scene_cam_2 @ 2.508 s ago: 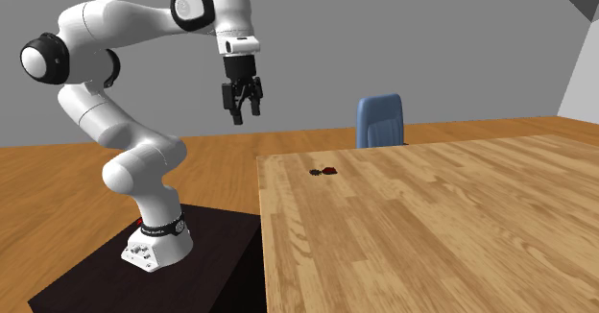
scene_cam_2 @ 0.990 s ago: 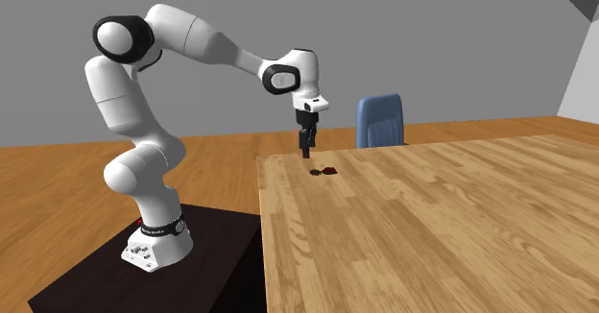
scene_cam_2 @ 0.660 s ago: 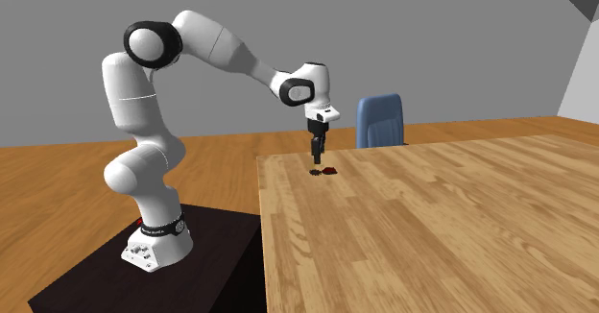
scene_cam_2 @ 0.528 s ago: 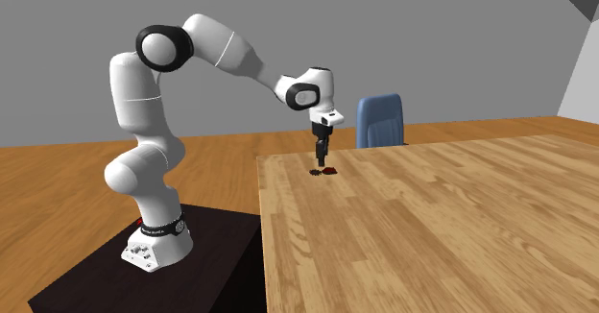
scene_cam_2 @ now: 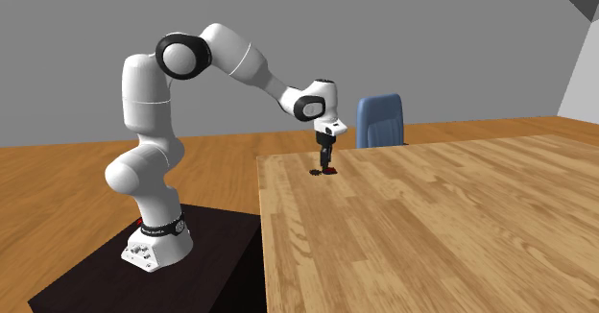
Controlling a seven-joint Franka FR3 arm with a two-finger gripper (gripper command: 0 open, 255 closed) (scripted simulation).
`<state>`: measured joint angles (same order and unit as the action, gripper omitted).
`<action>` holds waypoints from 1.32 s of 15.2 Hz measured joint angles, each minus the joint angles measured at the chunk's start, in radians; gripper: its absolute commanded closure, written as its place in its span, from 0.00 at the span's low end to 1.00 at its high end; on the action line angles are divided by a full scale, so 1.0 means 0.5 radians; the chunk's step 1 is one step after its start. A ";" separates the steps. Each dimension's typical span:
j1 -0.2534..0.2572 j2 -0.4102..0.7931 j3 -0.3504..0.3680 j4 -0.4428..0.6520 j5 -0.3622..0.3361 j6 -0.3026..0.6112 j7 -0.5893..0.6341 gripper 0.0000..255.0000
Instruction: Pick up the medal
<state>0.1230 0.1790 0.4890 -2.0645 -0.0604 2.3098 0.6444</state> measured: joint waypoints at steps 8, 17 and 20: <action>0.006 0.035 -0.008 -0.020 -0.028 0.055 0.019 1.00; -0.001 -0.008 0.001 -0.002 0.005 -0.004 -0.002 1.00; -0.009 -0.051 0.008 0.038 0.034 -0.082 -0.022 1.00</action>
<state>0.1186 0.1534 0.4929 -2.0454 -0.0435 2.2690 0.6335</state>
